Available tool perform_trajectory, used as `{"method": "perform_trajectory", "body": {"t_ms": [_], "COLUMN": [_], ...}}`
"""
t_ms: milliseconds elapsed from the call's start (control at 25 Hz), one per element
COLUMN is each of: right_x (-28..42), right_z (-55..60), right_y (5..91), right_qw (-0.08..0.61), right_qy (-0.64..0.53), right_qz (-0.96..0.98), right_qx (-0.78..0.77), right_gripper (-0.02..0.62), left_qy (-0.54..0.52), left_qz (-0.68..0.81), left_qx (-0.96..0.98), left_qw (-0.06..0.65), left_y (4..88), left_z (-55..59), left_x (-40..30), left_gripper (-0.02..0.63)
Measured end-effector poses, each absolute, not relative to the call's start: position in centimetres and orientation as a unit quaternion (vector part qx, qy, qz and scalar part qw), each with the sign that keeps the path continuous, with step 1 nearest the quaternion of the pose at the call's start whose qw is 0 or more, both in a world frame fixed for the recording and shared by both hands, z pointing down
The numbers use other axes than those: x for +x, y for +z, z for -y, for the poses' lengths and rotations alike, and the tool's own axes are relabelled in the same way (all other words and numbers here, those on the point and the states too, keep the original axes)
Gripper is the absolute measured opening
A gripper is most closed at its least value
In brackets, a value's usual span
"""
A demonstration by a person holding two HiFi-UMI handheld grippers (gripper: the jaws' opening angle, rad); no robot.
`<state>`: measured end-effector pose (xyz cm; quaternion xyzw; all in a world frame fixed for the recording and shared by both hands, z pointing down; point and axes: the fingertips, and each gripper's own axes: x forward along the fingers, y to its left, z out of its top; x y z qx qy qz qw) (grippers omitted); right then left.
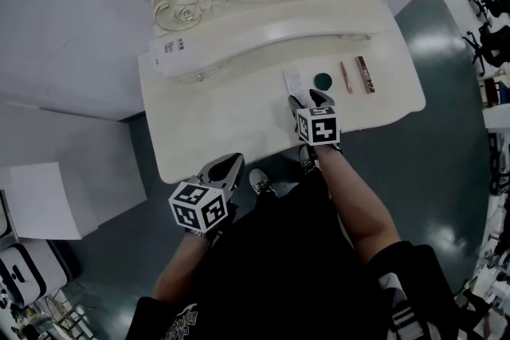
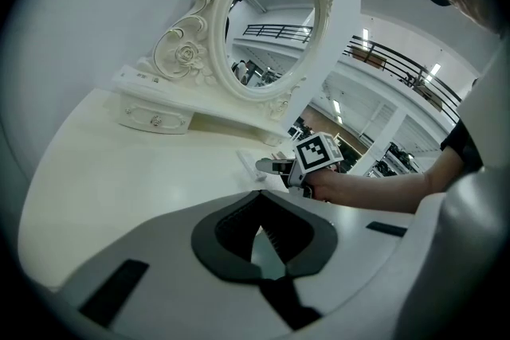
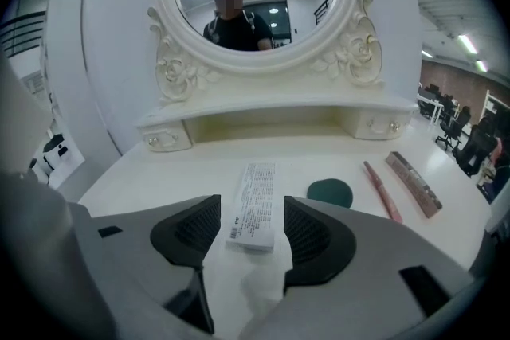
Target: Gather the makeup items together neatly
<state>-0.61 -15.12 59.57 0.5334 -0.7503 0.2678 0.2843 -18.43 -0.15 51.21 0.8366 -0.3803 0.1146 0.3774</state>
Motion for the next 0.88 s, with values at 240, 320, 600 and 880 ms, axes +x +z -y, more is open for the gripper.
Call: {"method": "perform_trajectory", "body": {"t_ms": [240,320,600,880], "right_x": [0.8,1.6,5.0,9.1], "right_z": [11.1,9.5,4.7,0.6], "right_y": [52.0,49.4,43.0,40.0], "right_qw": [0.201,0.152,0.071,0.089], "right_qy": [0.242,0.258,0.301,0.278], "right_qz": [0.799,0.812,0.840,0.881], "right_qx": [0.514,0.501,0.446,0.374], "right_gripper": [0.033,0.029,0.029,0.029], "left_qy": [0.113,0.113,0.108,0.084], "left_qz": [0.358,0.351,0.338,0.357], "left_qx": [0.849,0.857,0.881,0.871], "left_qw": [0.371,0.359,0.312,0.327], "left_y": [50.7,49.7,44.5,42.4], "left_z": [0.7,1.0,1.4,-0.6], "left_x": [-15.9,-14.3,-7.7,-0.2], "left_gripper": [0.008,0.008,0.008,0.008]}}
